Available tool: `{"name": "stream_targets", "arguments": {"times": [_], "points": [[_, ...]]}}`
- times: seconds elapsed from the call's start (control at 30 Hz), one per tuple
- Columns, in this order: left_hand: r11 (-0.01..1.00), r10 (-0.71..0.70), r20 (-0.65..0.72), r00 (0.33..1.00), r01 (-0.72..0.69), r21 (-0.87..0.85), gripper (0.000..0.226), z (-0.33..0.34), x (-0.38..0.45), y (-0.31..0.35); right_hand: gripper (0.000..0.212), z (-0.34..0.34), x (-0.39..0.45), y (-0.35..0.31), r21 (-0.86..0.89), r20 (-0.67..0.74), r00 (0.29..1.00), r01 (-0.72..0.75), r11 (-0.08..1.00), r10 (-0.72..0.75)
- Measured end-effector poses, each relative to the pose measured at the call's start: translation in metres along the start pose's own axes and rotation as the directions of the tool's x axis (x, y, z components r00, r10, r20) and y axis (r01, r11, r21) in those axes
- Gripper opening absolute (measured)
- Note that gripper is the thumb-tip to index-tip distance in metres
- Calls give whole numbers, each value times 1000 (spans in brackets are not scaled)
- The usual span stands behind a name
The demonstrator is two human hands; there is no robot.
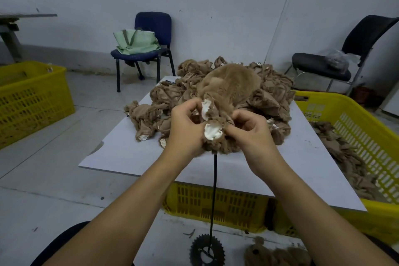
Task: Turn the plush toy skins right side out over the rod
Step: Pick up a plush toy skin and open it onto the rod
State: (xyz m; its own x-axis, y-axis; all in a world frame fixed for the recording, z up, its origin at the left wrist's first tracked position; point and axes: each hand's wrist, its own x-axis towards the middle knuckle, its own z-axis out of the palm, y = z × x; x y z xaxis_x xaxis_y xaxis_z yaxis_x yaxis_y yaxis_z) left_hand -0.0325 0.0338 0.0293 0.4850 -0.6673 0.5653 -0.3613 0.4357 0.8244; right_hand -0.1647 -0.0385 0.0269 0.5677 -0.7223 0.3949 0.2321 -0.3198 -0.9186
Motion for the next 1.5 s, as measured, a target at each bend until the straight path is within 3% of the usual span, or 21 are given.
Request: {"name": "stream_targets", "arguments": {"times": [0.13,0.27,0.37,0.43,0.5,0.63,0.83,0.93,1.0,1.13,1.3,1.5], "points": [[985,-37,143,989,60,-159,18,-5,4,1,26,6,-2,-3,-12,-140,977,158,987,-159],[943,-112,237,965,178,-281,23,0,6,3,29,4,0,-2,-25,-282,938,205,978,-203],[962,-119,226,967,169,-216,22,8,3,5,34,1,7,2,-57,-369,907,194,979,-202],[983,-101,194,976,128,-130,27,15,0,4,25,1,11,5,-74,-396,905,140,987,-158],[986,-117,151,982,133,-103,29,15,1,2,17,-2,13,8,-89,-348,933,59,994,-87],[996,-77,94,993,82,-48,22,4,7,4,13,-13,15,3,21,-112,992,-51,998,53],[988,4,-39,999,2,152,26,-6,11,6,24,-19,16,-10,105,232,954,-219,970,191],[945,126,15,992,-124,301,33,-1,7,7,44,-17,14,-10,-48,171,978,-110,993,117],[931,149,12,989,-144,335,42,5,3,6,38,-14,13,-8,-63,81,995,-57,996,62],[923,46,37,998,-57,380,35,7,2,4,24,-8,12,-6,-106,-10,1000,-3,994,2],[815,-51,81,995,-6,579,17,7,-2,-1,24,-3,13,0,-159,-49,999,1,987,-9],[913,-20,14,1000,13,408,19,3,0,5,32,0,13,-1,-151,-101,986,114,982,-130]]}}
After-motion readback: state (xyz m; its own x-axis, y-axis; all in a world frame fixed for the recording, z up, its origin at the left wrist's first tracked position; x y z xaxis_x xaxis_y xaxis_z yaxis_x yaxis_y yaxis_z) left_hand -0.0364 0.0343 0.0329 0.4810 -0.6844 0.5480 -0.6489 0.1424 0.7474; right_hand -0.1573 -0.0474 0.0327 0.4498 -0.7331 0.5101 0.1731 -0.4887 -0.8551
